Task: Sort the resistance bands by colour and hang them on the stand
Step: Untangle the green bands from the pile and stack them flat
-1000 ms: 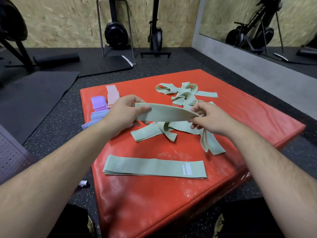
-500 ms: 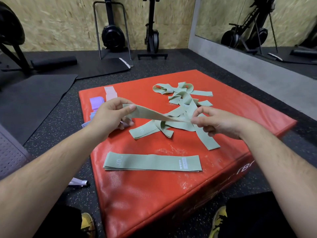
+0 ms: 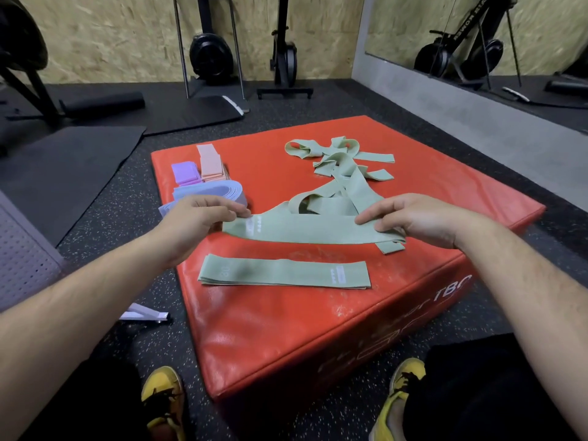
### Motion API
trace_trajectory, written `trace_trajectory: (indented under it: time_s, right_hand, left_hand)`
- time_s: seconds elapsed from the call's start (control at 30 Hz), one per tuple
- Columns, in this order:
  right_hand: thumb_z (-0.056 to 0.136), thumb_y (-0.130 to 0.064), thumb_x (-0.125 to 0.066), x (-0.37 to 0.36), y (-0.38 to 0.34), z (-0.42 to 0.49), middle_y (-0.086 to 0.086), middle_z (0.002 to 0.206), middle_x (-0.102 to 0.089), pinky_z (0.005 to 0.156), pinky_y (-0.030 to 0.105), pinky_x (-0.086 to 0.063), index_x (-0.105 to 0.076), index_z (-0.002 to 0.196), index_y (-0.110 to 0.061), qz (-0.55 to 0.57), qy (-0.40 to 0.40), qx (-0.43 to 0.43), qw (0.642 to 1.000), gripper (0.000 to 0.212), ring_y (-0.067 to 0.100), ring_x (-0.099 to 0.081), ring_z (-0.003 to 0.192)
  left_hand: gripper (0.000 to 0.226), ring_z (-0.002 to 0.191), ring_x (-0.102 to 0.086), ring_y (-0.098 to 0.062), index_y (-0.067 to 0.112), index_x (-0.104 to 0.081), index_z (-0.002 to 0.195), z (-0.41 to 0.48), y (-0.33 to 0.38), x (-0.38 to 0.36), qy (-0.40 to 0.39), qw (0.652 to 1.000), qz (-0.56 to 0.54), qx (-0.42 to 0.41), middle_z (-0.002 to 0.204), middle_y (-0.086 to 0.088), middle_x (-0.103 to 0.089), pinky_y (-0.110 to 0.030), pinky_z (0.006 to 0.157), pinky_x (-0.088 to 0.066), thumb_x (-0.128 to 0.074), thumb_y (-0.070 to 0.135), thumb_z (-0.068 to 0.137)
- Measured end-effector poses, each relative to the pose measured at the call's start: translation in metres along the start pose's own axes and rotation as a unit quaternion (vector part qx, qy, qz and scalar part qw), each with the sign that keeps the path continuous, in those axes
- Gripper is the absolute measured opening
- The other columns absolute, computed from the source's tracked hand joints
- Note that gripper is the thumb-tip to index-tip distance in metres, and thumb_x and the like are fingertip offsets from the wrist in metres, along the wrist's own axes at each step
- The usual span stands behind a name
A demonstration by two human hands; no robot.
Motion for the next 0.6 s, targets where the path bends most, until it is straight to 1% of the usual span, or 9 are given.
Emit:
trace_trajectory:
  time_s: [0.07,0.13,0.23,0.27,0.33,0.4,0.47,0.53,0.6]
  right_hand:
    - [0.092,0.008,-0.054,-0.006,0.0,-0.003,-0.008,0.096,-0.077,0.083,0.023,-0.054,-0.08,0.102,-0.016,-0.006,-0.005,-0.001,1.0,0.037,0.01,-0.068,0.087]
    - [0.092,0.008,-0.054,-0.009,0.002,-0.004,-0.007,0.1,-0.077,0.087,0.026,-0.053,-0.08,0.102,-0.017,-0.013,-0.005,-0.001,1.0,0.037,0.01,-0.068,0.09]
    - [0.093,0.004,-0.06,-0.016,0.003,-0.004,-0.004,0.101,-0.073,0.079,0.022,-0.05,-0.079,0.104,-0.02,-0.044,-0.009,0.002,0.999,0.033,0.01,-0.063,0.087]
    - [0.092,0.003,-0.062,-0.017,0.006,-0.003,0.0,0.099,-0.07,0.075,0.022,-0.049,-0.077,0.107,-0.02,-0.052,-0.01,-0.001,0.999,0.031,0.012,-0.061,0.086]
    - [0.09,0.002,-0.067,-0.019,0.016,-0.002,0.006,0.092,-0.063,0.071,0.024,-0.048,-0.071,0.114,-0.017,-0.061,-0.005,-0.022,0.998,0.03,0.015,-0.059,0.082]
    - [0.088,0.001,-0.072,-0.021,0.023,-0.001,0.007,0.085,-0.063,0.066,0.026,-0.05,-0.068,0.113,-0.012,-0.07,0.001,-0.039,0.997,0.028,0.016,-0.061,0.075]
    - [0.086,0.002,-0.073,-0.024,0.027,0.0,0.008,0.082,-0.067,0.063,0.027,-0.052,-0.069,0.109,-0.007,-0.085,0.008,-0.044,0.995,0.025,0.016,-0.062,0.07]
    - [0.086,0.002,-0.073,-0.027,0.029,0.0,0.008,0.084,-0.069,0.061,0.025,-0.054,-0.071,0.105,-0.005,-0.117,0.015,-0.047,0.992,0.021,0.016,-0.063,0.07]
    - [0.085,0.0,-0.074,-0.031,0.032,0.001,0.008,0.083,-0.07,0.062,0.025,-0.055,-0.071,0.103,-0.007,-0.149,0.021,-0.05,0.987,0.02,0.016,-0.064,0.069]
  left_hand:
    - [0.02,0.097,-0.068,-0.015,0.003,-0.075,0.101,-0.004,-0.003,0.002,0.001,0.999,0.047,-0.001,0.106,-0.007,-0.076,-0.028,0.092,-0.05,-0.062,-0.005,0.088]
    - [0.023,0.093,-0.067,-0.01,0.011,-0.077,0.099,-0.007,-0.006,0.006,0.006,0.995,0.101,-0.004,0.102,0.0,-0.077,-0.023,0.087,-0.051,-0.067,-0.005,0.085]
    - [0.025,0.085,-0.064,-0.008,0.016,-0.077,0.095,-0.01,-0.011,0.016,0.035,0.987,0.154,-0.007,0.098,-0.001,-0.076,-0.023,0.082,-0.051,-0.072,-0.004,0.082]
    - [0.024,0.082,-0.062,-0.008,0.016,-0.077,0.094,-0.012,-0.011,0.019,0.047,0.984,0.17,-0.008,0.097,-0.003,-0.076,-0.02,0.079,-0.05,-0.073,-0.003,0.082]
    - [0.021,0.075,-0.059,-0.007,0.016,-0.075,0.093,-0.015,-0.011,0.023,0.064,0.976,0.209,-0.012,0.09,-0.003,-0.072,-0.009,0.069,-0.046,-0.074,-0.001,0.082]
    - [0.019,0.071,-0.057,-0.007,0.018,-0.075,0.091,-0.017,-0.013,0.026,0.075,0.966,0.249,-0.008,0.084,0.001,-0.068,-0.004,0.06,-0.042,-0.074,0.001,0.082]
    - [0.018,0.072,-0.058,-0.008,0.018,-0.075,0.09,-0.018,-0.018,0.027,0.072,0.958,0.279,0.004,0.084,0.002,-0.07,-0.009,0.064,-0.044,-0.075,0.003,0.082]
    - [0.018,0.074,-0.061,-0.011,0.019,-0.075,0.09,-0.019,-0.026,0.026,0.059,0.952,0.299,0.017,0.087,0.0,-0.073,-0.017,0.07,-0.046,-0.075,0.004,0.082]
    - [0.017,0.075,-0.061,-0.01,0.021,-0.075,0.089,-0.02,-0.033,0.026,0.052,0.948,0.312,0.019,0.086,0.002,-0.073,-0.019,0.071,-0.046,-0.075,0.004,0.083]
Point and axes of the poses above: each hand's wrist, its own z-axis towards the middle knuckle, its own x-axis out of the back of the hand, y = z × x, the point moved 10 cm from there along z, towards the middle knuckle
